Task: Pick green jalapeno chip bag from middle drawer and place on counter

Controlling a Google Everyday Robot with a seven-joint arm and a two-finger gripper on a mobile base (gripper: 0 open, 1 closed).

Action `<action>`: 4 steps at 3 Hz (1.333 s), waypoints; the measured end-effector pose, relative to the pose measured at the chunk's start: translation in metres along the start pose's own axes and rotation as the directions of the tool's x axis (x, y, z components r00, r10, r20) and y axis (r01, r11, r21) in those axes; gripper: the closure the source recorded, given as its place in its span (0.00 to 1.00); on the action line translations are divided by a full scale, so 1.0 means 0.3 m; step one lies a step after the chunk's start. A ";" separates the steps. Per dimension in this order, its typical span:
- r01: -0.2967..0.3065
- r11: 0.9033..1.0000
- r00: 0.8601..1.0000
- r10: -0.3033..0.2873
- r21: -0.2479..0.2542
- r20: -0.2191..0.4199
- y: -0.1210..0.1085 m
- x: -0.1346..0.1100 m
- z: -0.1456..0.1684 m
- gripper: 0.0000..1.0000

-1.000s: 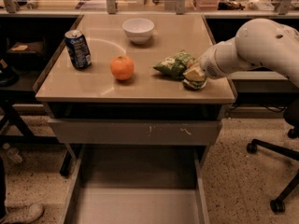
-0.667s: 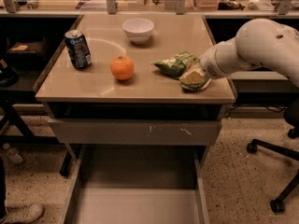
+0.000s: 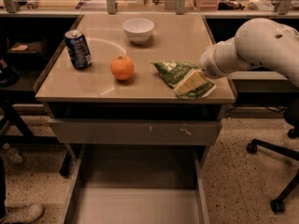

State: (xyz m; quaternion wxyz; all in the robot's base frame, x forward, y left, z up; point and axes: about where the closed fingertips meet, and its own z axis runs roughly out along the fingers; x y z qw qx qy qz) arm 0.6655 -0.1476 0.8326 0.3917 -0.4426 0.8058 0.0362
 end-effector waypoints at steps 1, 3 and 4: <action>0.017 1.000 0.999 -0.018 -0.002 -0.031 -0.016 -0.055 -0.023 0.00; 0.127 0.985 0.984 -0.112 0.112 -0.135 -0.220 -0.340 -0.285 0.00; 0.127 0.983 0.986 -0.111 0.132 -0.122 -0.254 -0.396 -0.349 0.00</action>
Offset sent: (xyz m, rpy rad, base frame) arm 0.0343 0.0002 0.1826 -0.2359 -0.0700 -0.0332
